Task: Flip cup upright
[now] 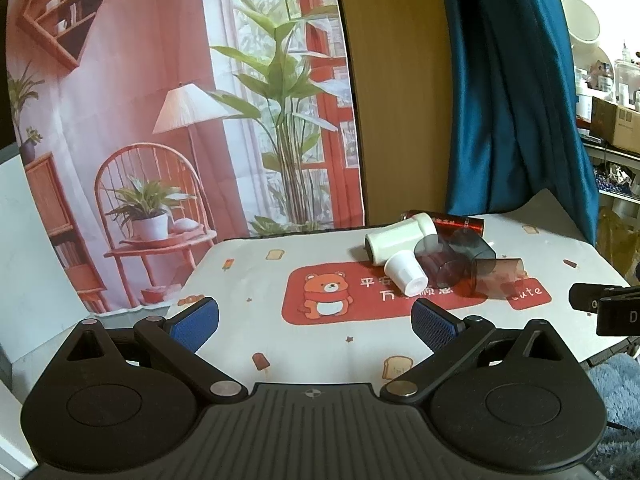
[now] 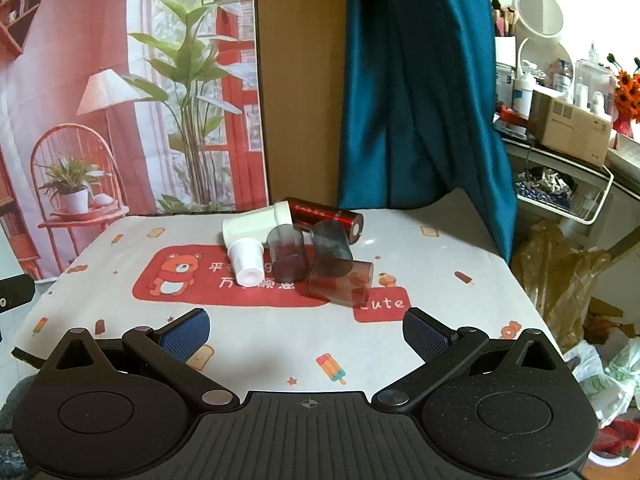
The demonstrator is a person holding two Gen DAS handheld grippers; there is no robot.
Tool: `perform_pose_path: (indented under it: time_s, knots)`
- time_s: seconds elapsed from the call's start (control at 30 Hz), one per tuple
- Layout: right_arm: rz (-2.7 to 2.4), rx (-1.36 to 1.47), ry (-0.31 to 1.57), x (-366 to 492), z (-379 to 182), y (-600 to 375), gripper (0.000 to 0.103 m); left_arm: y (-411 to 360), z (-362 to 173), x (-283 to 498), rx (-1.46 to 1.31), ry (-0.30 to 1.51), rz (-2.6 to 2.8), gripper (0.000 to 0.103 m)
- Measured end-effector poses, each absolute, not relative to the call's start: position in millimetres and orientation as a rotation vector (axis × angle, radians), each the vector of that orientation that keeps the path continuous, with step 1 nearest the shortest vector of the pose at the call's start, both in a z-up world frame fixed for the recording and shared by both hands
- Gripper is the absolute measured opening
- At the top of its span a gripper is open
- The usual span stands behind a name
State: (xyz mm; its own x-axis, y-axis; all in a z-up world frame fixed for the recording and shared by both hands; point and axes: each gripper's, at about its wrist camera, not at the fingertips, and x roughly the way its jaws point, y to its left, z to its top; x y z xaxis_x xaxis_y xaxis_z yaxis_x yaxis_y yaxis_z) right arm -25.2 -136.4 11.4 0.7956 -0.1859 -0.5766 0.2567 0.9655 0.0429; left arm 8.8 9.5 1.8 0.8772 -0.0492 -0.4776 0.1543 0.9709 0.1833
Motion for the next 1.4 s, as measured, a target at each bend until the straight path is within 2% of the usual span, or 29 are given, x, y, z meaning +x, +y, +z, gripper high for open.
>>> perform_pose_path:
  time_s: [1.4]
  knots:
    - [-0.241,0.123,0.624,-23.5,4.5,-134.1,0.103,15.8,-13.8,32.9,0.188,0.556,-0.088,0.103]
